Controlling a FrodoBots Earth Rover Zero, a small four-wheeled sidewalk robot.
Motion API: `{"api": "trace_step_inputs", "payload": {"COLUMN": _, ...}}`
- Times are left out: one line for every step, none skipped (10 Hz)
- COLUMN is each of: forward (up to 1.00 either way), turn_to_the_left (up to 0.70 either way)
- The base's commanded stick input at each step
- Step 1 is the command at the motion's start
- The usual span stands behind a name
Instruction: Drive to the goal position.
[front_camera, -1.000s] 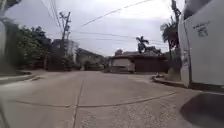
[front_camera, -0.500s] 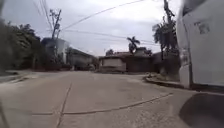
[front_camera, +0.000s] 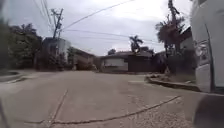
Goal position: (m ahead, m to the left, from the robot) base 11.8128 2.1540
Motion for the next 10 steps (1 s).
{"api": "trace_step_inputs", "payload": {"forward": 0.5, "turn_to_the_left": 0.0}}
{"api": "trace_step_inputs", "payload": {"forward": 0.5, "turn_to_the_left": 0.0}}
{"api": "trace_step_inputs", "payload": {"forward": 0.5, "turn_to_the_left": 0.0}}
{"api": "trace_step_inputs", "payload": {"forward": 0.5, "turn_to_the_left": 0.0}}
{"api": "trace_step_inputs", "payload": {"forward": 0.5, "turn_to_the_left": 0.0}}
{"api": "trace_step_inputs", "payload": {"forward": 0.5, "turn_to_the_left": 0.0}}
{"api": "trace_step_inputs", "payload": {"forward": 0.5, "turn_to_the_left": 0.0}}
{"api": "trace_step_inputs", "payload": {"forward": 0.5, "turn_to_the_left": 0.0}}
{"api": "trace_step_inputs", "payload": {"forward": 0.5, "turn_to_the_left": 0.0}}
{"api": "trace_step_inputs", "payload": {"forward": 0.5, "turn_to_the_left": -0.42}}
